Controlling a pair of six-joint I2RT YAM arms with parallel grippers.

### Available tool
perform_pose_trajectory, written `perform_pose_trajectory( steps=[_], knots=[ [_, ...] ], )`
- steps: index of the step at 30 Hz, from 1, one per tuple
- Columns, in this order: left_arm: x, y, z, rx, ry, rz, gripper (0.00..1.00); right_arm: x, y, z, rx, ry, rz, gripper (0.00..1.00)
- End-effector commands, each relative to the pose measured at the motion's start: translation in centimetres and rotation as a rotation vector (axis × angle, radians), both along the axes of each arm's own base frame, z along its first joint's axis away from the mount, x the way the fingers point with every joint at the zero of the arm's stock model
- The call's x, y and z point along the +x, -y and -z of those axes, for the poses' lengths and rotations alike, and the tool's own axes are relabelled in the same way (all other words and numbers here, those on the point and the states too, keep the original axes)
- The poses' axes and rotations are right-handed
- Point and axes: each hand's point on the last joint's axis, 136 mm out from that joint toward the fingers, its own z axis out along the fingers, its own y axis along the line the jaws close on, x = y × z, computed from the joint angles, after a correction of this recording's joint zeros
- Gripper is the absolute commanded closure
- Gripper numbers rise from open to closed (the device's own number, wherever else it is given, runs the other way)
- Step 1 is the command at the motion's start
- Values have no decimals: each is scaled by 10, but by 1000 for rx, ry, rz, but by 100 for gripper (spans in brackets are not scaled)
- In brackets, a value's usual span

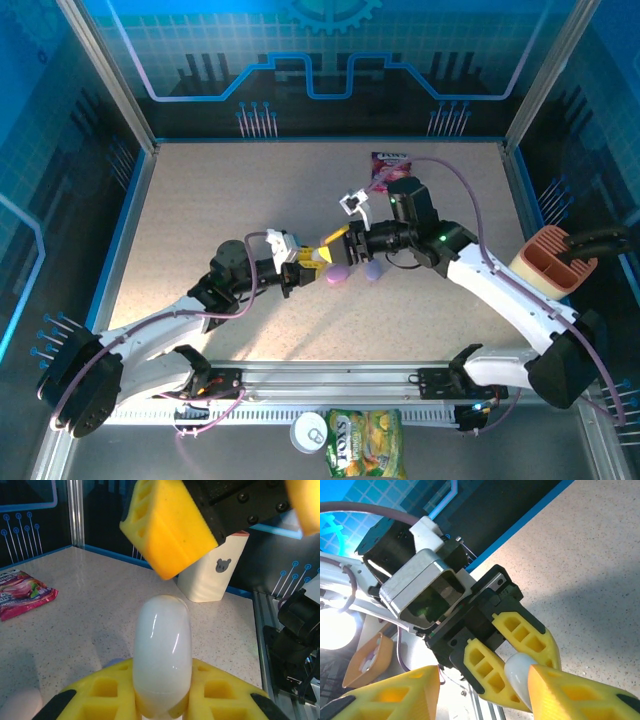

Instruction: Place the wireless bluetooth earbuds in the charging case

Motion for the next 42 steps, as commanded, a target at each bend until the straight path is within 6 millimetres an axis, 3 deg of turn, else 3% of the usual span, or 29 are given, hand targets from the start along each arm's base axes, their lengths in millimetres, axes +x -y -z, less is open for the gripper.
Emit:
perform_pose_trajectory(
  steps=[1, 6, 11, 22, 27, 33, 36, 39, 42],
  knots=[
    [-1, 5, -15, -34, -23, 32, 82, 3, 6, -2, -5, 106, 17, 49],
    [-21, 11, -27, -80, -72, 151, 82, 12, 18, 15, -89, 207, 72, 42],
    [-32, 13, -38, -115, -112, 212, 82, -4, 17, 19, -60, 263, -23, 42],
    [-31, 17, -44, -123, -150, 235, 81, -17, 12, 21, -5, 229, -97, 68],
    [-27, 16, -39, -114, -135, 208, 66, -10, 15, 19, 5, 214, -56, 78],
    [-18, 10, -22, -67, -41, 135, 29, 15, 31, 29, -5, 140, 71, 80],
    [-9, 5, -3, -16, 8, 61, 18, 36, 48, 51, -23, 39, 191, 80],
    [4, -1, 17, 51, 27, -32, 16, 55, 69, 78, -62, -69, 327, 81],
    [0, 4, 34, 133, 60, -17, 14, 63, 86, 110, -107, -171, 423, 81]
  ],
)
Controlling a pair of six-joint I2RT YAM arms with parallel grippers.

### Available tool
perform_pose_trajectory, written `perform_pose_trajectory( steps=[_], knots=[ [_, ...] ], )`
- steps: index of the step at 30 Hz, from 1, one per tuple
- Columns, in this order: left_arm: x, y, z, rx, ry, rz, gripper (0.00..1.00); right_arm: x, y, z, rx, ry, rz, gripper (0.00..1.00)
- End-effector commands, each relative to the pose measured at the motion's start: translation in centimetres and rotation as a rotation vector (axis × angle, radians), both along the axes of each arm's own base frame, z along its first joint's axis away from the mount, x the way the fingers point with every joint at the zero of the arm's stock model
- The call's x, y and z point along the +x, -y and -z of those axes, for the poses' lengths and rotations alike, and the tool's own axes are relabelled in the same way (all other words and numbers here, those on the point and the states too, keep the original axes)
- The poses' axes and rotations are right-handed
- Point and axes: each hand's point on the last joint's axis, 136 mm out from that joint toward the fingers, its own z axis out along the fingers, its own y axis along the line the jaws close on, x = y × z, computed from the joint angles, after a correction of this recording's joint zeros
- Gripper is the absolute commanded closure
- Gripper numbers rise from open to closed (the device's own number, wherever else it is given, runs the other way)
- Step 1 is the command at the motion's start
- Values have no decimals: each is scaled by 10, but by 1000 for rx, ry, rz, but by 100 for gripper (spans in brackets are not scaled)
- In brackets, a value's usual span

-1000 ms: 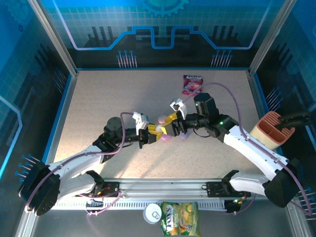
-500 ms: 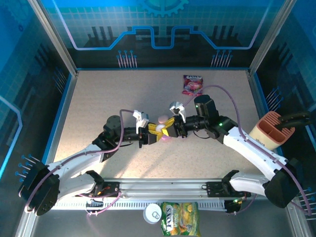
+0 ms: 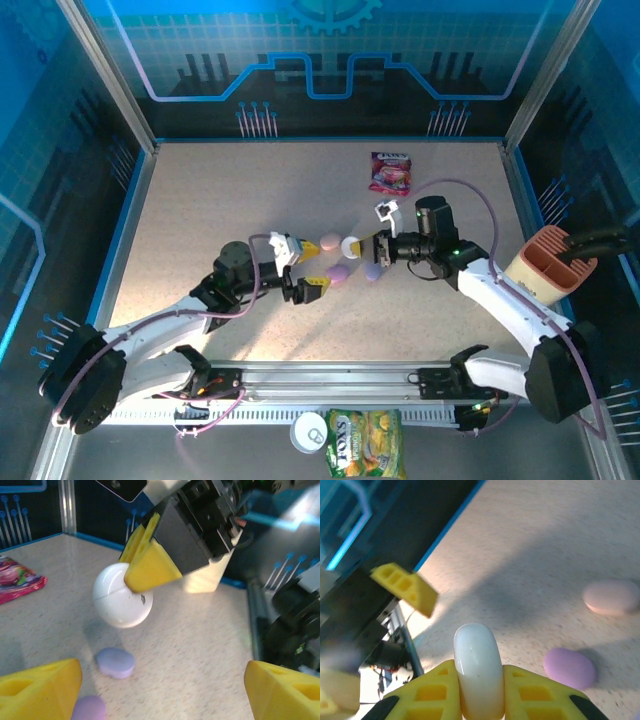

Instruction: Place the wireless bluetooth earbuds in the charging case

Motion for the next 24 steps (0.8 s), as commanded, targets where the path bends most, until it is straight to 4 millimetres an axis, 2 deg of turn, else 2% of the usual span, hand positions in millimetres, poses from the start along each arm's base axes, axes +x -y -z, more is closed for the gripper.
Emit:
perform_pose_trajectory(
  steps=[1, 7, 9, 14, 19, 21, 24],
  knots=[
    [2, 2, 23, 124, 85, -21, 14, 11, 16, 30, -27, -116, 127, 81],
    [-13, 13, 64, 338, 83, 63, 13, -11, 33, 87, -125, -254, 162, 80],
    [-17, 15, 71, 357, 68, 85, 13, -18, 36, 101, -145, -292, 170, 80],
    [-22, 23, 71, 344, 65, 120, 12, -34, 45, 139, -201, -375, 198, 78],
    [-24, 26, 67, 329, 59, 125, 12, -41, 50, 163, -249, -410, 213, 75],
    [-25, 26, 66, 322, 64, 127, 11, -41, 51, 167, -257, -421, 217, 70],
    [-24, 24, 60, 301, 71, 107, 11, -39, 54, 165, -269, -410, 235, 57]
  ],
)
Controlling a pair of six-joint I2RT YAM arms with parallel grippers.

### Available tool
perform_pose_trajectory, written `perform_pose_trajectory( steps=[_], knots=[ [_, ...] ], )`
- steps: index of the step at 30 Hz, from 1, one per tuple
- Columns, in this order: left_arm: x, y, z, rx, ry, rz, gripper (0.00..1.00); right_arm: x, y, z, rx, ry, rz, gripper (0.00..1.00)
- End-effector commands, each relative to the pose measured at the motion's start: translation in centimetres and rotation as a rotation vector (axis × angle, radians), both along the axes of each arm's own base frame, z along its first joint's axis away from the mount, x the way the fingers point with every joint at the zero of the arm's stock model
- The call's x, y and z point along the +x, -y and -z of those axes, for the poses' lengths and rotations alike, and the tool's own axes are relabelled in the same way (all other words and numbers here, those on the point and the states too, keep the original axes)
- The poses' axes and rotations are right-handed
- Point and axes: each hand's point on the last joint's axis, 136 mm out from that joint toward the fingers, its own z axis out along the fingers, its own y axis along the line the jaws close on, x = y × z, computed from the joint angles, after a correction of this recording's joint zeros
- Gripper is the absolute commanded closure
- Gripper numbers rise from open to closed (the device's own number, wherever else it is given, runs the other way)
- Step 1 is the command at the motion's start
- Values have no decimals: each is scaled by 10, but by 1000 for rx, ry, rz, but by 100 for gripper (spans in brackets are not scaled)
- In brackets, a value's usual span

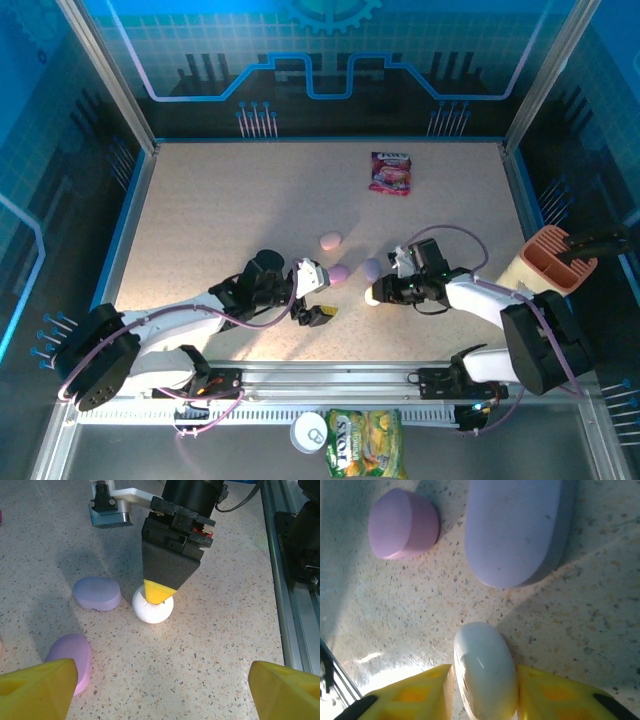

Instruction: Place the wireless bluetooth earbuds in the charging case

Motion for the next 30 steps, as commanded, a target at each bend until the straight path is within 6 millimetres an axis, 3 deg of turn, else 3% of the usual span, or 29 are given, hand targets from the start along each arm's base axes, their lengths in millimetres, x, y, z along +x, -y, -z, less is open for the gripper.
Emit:
perform_pose_trajectory(
  steps=[1, 5, 9, 11, 15, 17, 19, 20, 24, 30],
  knots=[
    [2, 3, -19, -46, 37, -5, 11, 7, 3, -3, -24, 43, 19, 54],
    [16, -7, -28, -76, 56, -128, 11, 13, 9, -21, -58, 119, 18, 42],
    [40, -35, -47, -132, 142, -319, 9, 20, 17, -49, -132, 214, -28, 29],
    [55, -59, -51, -141, 159, -446, 9, 26, 22, -64, -163, 285, -36, 22],
    [84, -116, -52, -100, 198, -718, 8, 45, 36, -96, -208, 459, 25, 18],
    [92, -145, -55, -96, 218, -838, 8, 54, 52, -114, -276, 566, 87, 16],
    [95, -170, -55, -112, 221, -931, 6, 65, 77, -133, -362, 674, 205, 1],
    [97, -180, -53, -118, 218, -969, 6, 69, 87, -139, -399, 724, 245, 0],
    [105, -218, -47, -138, 226, -1112, 1, 84, 122, -148, -524, 888, 363, 0],
    [119, -257, -20, -117, 203, -1246, 1, 107, 145, -120, -598, 962, 416, 0]
  ],
)
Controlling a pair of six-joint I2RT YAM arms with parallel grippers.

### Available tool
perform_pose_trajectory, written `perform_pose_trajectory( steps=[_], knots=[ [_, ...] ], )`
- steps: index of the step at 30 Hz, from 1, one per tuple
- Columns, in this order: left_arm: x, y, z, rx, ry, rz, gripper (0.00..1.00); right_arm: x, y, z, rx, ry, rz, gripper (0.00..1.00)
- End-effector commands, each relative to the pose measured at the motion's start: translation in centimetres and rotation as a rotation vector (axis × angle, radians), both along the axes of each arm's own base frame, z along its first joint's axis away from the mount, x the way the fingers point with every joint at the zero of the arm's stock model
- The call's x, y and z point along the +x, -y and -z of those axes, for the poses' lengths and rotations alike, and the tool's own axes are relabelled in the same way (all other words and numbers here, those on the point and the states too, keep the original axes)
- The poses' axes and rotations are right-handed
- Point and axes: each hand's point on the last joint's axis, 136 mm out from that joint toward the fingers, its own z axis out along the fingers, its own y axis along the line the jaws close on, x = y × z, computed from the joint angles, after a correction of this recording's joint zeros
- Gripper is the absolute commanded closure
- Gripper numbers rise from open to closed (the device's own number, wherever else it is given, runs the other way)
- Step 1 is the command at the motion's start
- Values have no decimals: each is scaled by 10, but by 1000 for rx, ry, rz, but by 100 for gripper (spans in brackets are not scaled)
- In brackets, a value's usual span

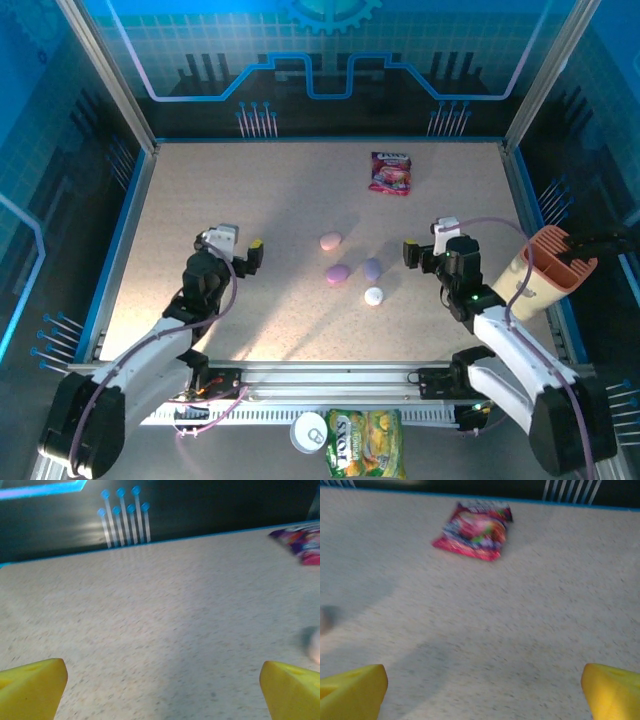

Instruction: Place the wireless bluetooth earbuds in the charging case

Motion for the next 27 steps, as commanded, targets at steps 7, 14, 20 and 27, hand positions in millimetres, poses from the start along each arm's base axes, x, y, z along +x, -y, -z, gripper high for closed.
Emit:
perform_pose_trajectory(
  steps=[7, 14, 20, 27],
  knots=[
    [18, -37, 20, -74, 20, -122, 1, 38, 25, -1, -77, 190, 82, 0],
    [53, -44, 23, -106, 18, -105, 1, 67, 33, 9, -8, 213, 51, 0],
    [78, -52, 51, -139, -27, -99, 1, 77, 25, 28, 5, 187, -4, 0],
    [83, -52, 56, -144, -90, -101, 1, 83, 28, 31, 5, 149, 12, 0]
  ],
)
